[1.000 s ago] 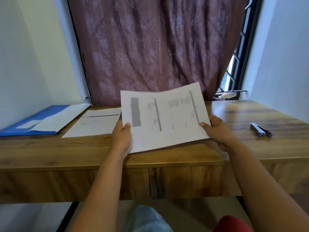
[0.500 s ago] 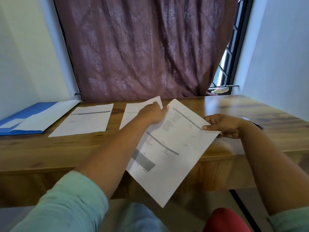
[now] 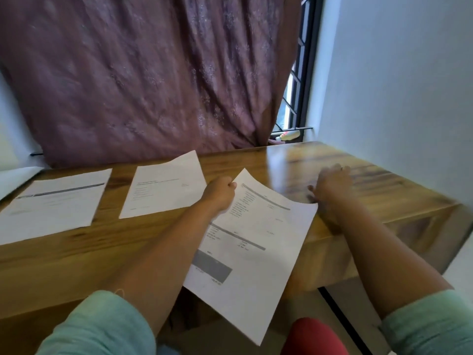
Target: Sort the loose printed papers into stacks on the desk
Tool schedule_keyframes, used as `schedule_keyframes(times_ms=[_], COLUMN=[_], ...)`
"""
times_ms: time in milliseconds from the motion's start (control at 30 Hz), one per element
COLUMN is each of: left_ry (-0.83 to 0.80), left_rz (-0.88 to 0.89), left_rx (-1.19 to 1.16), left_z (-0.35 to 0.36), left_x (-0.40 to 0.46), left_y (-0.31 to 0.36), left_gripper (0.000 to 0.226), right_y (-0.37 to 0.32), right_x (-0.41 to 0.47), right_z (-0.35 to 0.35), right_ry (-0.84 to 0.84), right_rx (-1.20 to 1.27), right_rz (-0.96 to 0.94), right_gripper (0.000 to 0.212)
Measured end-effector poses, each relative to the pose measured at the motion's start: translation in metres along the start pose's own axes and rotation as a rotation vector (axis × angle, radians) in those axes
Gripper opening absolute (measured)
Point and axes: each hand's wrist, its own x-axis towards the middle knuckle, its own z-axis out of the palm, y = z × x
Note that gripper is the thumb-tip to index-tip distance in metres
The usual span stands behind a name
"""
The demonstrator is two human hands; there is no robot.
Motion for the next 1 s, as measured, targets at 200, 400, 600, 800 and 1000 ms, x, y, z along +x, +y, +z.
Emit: schedule_keyframes(times_ms=[200,400,600,800,1000], left_ry=[-0.026,0.002,0.001,0.018,-0.109], left_rz=[0.004,0.052,0.109,0.161,0.205], left_rx=[-0.026,-0.083,-0.11,-0.119,-0.195], left_z=[0.016,0.02,0.017,0.017,0.009], left_x=[0.02,0.023,0.016,0.018,0.013], left_y=[-0.001,-0.013,-0.01,-0.013,-0.007], left_gripper=[0.029,0.036,0.034,0.035,0.039], right_y=[0.002,-0.022,-0.065,-0.085,-0.08], right_x=[0.017,0.023,0.019,0.022,0.025], right_z=[0.0,-0.032,-0.028,-0.017,-0.015], right_ry=[-0.226,-0.389,-0.502,-0.541,-0.507], right_rx=[0.02,1.5,1.855,1.67,1.61], right_rz=[0.035,0.137,-0.092,-0.222,-0.166], right_gripper=[0.023,0.017,0.02,0.035,0.011])
